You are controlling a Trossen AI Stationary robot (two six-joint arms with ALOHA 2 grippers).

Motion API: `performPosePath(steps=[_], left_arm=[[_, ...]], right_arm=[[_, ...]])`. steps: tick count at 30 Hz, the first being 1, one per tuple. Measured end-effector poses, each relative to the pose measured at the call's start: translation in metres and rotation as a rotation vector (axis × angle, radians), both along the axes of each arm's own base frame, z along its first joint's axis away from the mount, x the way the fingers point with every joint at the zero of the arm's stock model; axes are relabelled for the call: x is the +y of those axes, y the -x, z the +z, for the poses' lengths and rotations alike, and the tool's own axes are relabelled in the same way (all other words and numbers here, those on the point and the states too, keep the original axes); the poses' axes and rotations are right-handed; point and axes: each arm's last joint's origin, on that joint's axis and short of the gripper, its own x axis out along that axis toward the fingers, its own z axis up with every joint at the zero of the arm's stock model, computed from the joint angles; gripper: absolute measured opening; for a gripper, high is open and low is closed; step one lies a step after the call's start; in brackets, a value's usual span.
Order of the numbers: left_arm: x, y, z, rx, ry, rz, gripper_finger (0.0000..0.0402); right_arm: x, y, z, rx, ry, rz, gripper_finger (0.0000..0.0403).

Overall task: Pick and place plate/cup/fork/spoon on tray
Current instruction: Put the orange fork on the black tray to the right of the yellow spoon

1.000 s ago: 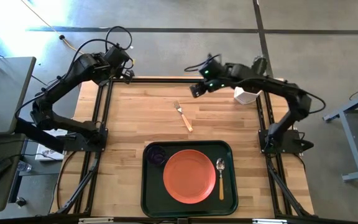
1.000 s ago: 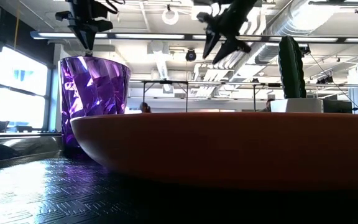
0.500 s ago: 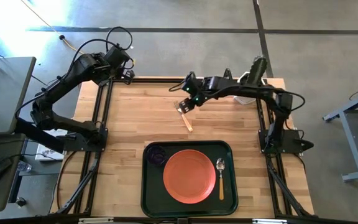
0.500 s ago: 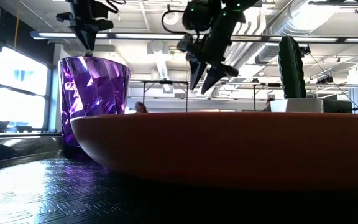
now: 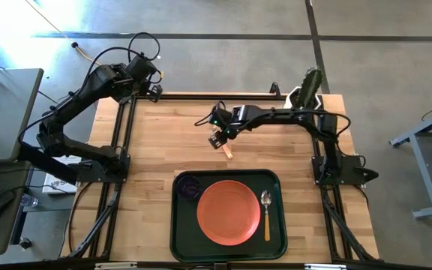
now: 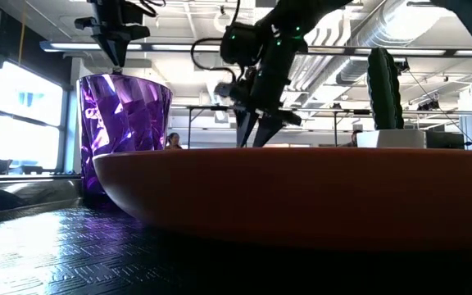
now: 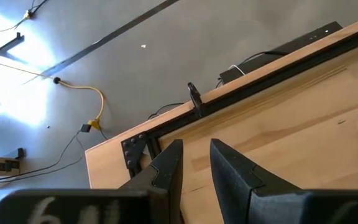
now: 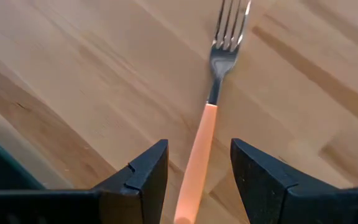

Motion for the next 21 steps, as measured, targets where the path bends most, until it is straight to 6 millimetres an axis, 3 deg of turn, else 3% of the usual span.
performPosePath(steps=[21], left_arm=[[0.000, 0.000, 0.000, -0.008, 0.009, -0.007, 0.0072]], right_arm=[[-0.004, -0.020, -0.071, 0.108, -0.002, 0.006, 0.0165]])
